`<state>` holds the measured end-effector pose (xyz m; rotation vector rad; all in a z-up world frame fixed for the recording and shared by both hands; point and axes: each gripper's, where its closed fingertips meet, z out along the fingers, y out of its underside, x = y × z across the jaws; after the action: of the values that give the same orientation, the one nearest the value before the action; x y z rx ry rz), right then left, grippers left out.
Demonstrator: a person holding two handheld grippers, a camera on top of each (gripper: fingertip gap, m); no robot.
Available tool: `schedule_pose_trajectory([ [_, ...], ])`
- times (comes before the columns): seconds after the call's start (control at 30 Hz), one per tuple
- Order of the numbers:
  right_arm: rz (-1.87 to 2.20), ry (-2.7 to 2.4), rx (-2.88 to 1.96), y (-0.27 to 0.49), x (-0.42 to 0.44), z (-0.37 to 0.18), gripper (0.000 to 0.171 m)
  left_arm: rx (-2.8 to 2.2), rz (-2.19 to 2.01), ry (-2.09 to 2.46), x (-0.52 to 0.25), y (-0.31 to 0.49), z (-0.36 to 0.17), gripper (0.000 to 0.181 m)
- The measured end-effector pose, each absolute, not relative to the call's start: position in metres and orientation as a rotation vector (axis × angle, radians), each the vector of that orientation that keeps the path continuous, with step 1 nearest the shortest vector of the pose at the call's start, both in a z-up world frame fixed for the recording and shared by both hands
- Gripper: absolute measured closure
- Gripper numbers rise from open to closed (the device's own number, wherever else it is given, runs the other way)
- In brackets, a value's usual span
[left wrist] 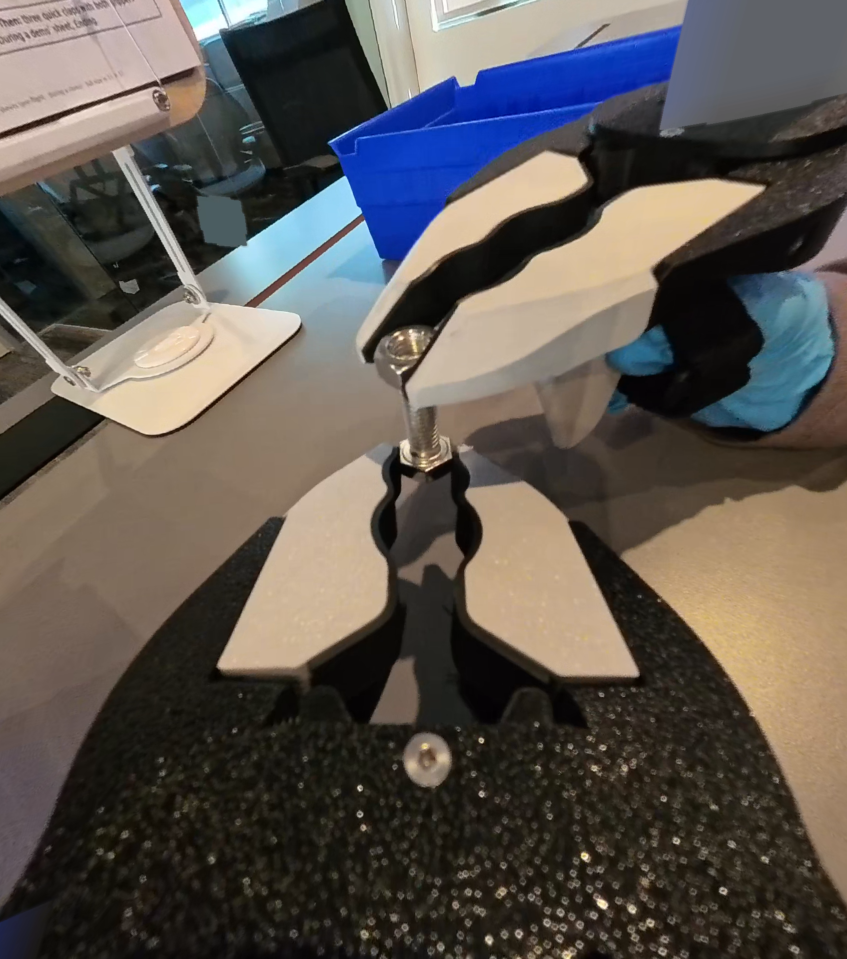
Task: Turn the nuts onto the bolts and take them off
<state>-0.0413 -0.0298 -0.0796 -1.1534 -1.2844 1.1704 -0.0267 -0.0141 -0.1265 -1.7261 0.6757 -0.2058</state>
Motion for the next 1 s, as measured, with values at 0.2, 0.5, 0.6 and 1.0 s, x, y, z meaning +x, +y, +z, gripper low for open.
schedule_pose_trajectory([
  [0.2,1.313,-1.219,-1.100,-0.032,-0.041,-0.073,0.152,-1.694,-0.266,0.659,-0.024,-0.016,-0.121,0.163],
  [0.5,1.390,-1.207,-1.029,-0.035,-0.040,-0.069,0.152,-1.673,-0.294,0.662,-0.023,-0.018,-0.118,0.163],
  [0.6,1.428,-1.160,-0.985,-0.034,-0.036,-0.061,0.152,-1.677,-0.297,0.665,-0.023,-0.018,-0.118,0.163],
  [1.0,1.386,-1.208,-0.987,-0.036,-0.039,-0.068,0.152,-1.673,-0.288,0.669,-0.022,-0.018,-0.118,0.163],
])
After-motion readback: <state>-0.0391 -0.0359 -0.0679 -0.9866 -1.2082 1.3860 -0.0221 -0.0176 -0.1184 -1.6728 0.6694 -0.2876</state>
